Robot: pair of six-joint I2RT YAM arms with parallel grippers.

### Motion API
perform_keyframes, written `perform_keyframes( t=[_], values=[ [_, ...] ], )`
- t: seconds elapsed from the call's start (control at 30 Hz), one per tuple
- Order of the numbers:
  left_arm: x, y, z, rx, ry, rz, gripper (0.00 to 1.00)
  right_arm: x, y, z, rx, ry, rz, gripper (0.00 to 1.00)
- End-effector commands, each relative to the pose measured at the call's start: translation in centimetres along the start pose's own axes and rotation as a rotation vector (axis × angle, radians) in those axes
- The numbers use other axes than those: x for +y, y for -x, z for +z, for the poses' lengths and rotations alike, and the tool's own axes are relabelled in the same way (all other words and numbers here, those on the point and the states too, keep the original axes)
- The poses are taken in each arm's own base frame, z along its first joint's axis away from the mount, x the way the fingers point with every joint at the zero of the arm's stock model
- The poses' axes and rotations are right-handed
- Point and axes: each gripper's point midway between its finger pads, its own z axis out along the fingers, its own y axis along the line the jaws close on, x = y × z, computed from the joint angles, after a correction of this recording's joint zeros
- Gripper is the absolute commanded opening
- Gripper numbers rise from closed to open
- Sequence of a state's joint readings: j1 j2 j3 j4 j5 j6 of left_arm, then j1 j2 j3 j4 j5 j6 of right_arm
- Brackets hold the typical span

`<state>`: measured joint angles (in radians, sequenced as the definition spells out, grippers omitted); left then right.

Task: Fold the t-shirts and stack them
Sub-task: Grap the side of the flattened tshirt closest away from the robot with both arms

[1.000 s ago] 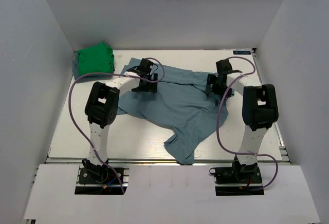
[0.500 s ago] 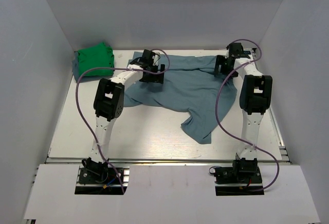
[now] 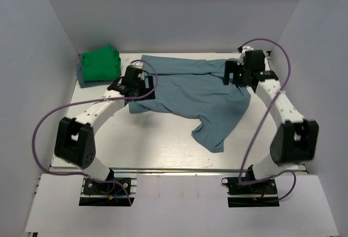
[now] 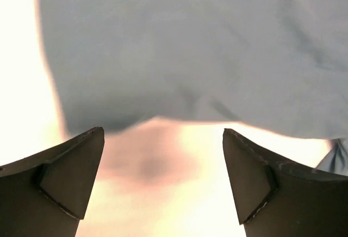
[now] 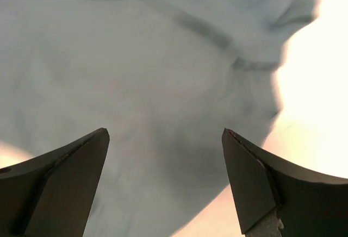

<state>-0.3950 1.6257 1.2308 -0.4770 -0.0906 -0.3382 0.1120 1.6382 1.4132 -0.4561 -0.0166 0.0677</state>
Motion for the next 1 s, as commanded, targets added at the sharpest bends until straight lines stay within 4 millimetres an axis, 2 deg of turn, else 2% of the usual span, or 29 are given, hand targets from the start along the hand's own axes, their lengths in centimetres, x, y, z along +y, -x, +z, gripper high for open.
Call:
perform_keyframes(
  t=[0.0, 0.03, 0.07, 0.1, 0.13, 0.17, 0.2, 0.23, 0.3, 0.33, 0.4, 0.43, 0.5, 0.57, 0.67, 0.83, 0.97],
  values=[
    [5.5, -3.5, -1.4, 0.008, 0.186, -0.16, 1.0, 2.8, -6.5, -2.2, 0.077, 0.012, 0.028, 0.9],
    [6.0, -3.7, -1.5, -0.01, 0.189, -0.192, 1.0, 3.2, -9.3, -2.2, 0.123, 0.023, 0.05, 0.9],
    [7.0, -5.5, -1.5, 0.013, 0.207, -0.198, 1.0, 4.3, -10.1, -4.2, 0.091, 0.053, 0.055, 0.9],
    [7.5, -5.1, -2.0, -0.016, 0.201, -0.219, 1.0, 5.7, -11.3, -4.8, 0.107, 0.104, 0.057, 0.9],
    [8.0, -5.4, -2.0, -0.025, 0.205, -0.228, 1.0, 6.0, -13.0, -5.9, 0.128, 0.122, 0.051, 0.9],
    [8.7, -6.8, -1.7, -0.007, 0.219, -0.232, 1.0, 6.3, -14.8, -6.8, 0.158, 0.126, 0.039, 0.9],
    [9.1, -7.1, -1.6, -0.004, 0.227, -0.24, 1.0, 6.7, -15.4, -7.8, 0.155, 0.131, 0.026, 0.9],
    [9.6, -7.3, -1.3, -0.006, 0.22, -0.241, 1.0, 6.2, -18.5, -8.4, 0.241, 0.11, 0.012, 0.9],
    [9.2, -7.4, -0.7, -0.01, 0.181, -0.251, 1.0, 6.6, -19.7, -9.5, 0.248, 0.118, 0.033, 0.9],
    [9.1, -7.3, -0.1, -0.022, 0.157, -0.25, 1.0, 7.0, -20.9, -9.8, 0.268, 0.147, 0.036, 0.9],
    [8.4, -7.0, 0.5, -0.026, 0.117, -0.252, 1.0, 8.8, -22.5, -10.4, 0.298, 0.237, 0.053, 0.9],
    [8.8, -7.0, 0.8, -0.026, 0.123, -0.259, 1.0, 9.1, -23.4, -10.4, 0.322, 0.254, 0.063, 0.9],
    [8.8, -7.3, 1.4, -0.018, 0.126, -0.258, 0.98, 8.6, -25.2, -10.0, 0.361, 0.209, 0.081, 0.9],
    [9.5, -6.7, 1.7, -0.045, 0.146, -0.265, 0.98, 8.2, -26.1, -9.8, 0.378, 0.177, 0.08, 0.9],
    [10.5, -7.4, 2.6, -0.022, 0.177, -0.278, 0.97, 7.8, -26.4, -9.1, 0.362, 0.141, 0.091, 0.9],
    [11.5, -8.3, 3.6, 0.033, 0.218, -0.298, 0.86, 7.8, -27.2, -8.1, 0.373, 0.122, 0.109, 0.9],
    [11.9, -8.8, 3.7, 0.051, 0.222, -0.306, 0.76, 6.9, -28.3, -7.6, 0.411, 0.068, 0.103, 0.9]
  ],
)
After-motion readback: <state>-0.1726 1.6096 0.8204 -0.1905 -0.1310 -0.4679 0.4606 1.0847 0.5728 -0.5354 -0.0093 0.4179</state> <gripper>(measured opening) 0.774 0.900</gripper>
